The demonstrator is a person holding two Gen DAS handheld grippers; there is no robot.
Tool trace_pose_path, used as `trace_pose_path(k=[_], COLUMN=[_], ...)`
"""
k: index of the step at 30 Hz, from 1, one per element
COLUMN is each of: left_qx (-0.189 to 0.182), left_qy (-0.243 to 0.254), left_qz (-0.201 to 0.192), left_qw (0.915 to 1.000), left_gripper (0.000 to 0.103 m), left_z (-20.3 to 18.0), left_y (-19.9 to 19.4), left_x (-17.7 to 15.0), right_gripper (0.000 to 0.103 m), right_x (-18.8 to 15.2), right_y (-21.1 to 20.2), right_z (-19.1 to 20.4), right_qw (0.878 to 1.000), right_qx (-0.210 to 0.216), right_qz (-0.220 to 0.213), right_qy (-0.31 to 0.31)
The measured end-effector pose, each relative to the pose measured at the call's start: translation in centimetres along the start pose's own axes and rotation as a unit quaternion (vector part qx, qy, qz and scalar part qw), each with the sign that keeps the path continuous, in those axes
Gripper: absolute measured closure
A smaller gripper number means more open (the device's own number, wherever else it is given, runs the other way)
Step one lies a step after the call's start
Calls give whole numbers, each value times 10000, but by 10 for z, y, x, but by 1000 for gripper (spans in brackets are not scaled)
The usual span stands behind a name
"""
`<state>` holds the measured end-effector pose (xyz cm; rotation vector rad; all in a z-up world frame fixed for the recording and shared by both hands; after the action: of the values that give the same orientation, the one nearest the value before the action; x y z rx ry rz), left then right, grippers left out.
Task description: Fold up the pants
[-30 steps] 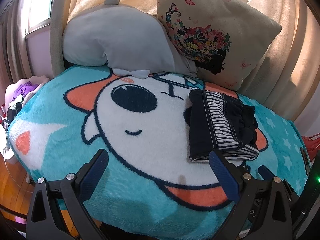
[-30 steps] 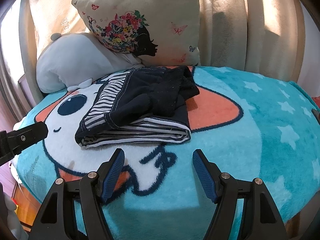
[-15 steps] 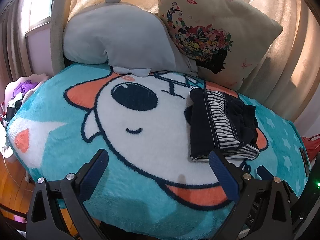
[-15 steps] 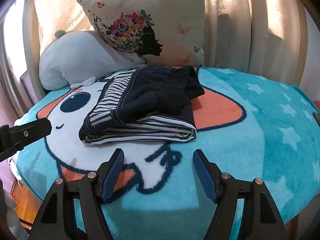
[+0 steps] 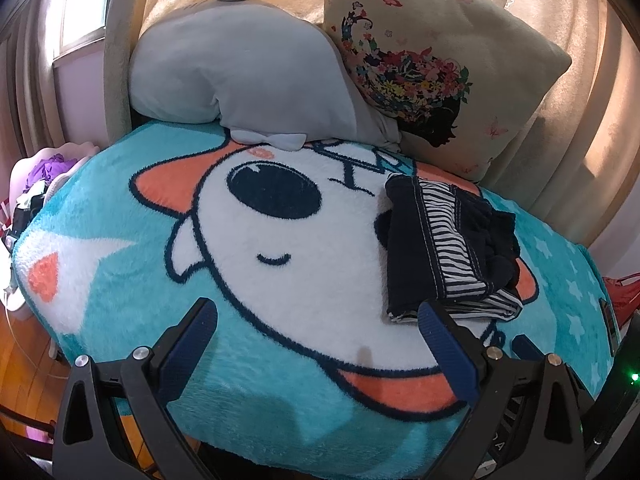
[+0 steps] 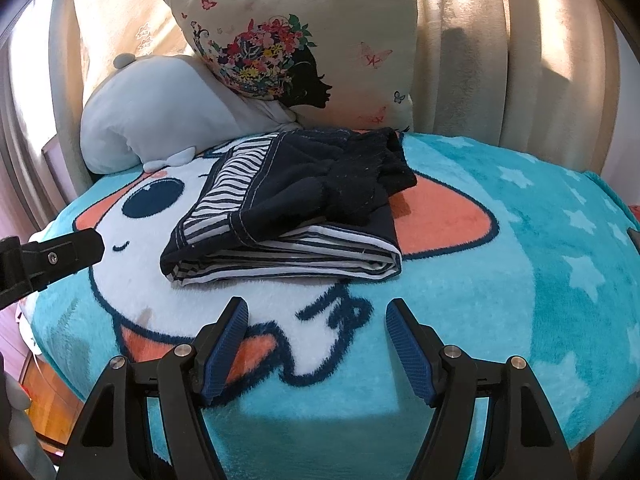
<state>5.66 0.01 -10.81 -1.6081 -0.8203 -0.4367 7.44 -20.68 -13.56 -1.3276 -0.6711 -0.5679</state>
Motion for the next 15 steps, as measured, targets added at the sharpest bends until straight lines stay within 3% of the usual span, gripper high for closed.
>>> trace_pose_path(k=[15], left_qx=[25], left_qy=[8], left_qz=[-74], left_qw=[10000], left_gripper=[3], left_z=[-1], left_y=[-9], left_x=[1], right_gripper=[27], right_x=[-2], right_y=[-4], right_z=[0], right_qw=[10000], right_qx=[1], right_qz=[-50], right_qy=[-14])
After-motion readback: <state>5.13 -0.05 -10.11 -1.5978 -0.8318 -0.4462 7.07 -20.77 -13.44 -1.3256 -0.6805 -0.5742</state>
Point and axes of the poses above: each gripper's, at about its wrist camera, not at the fingertips, and y roughly the way its jaws point, z to its left, x to its top, the point moved 7 cm from there along y, roughly the way its jaws point
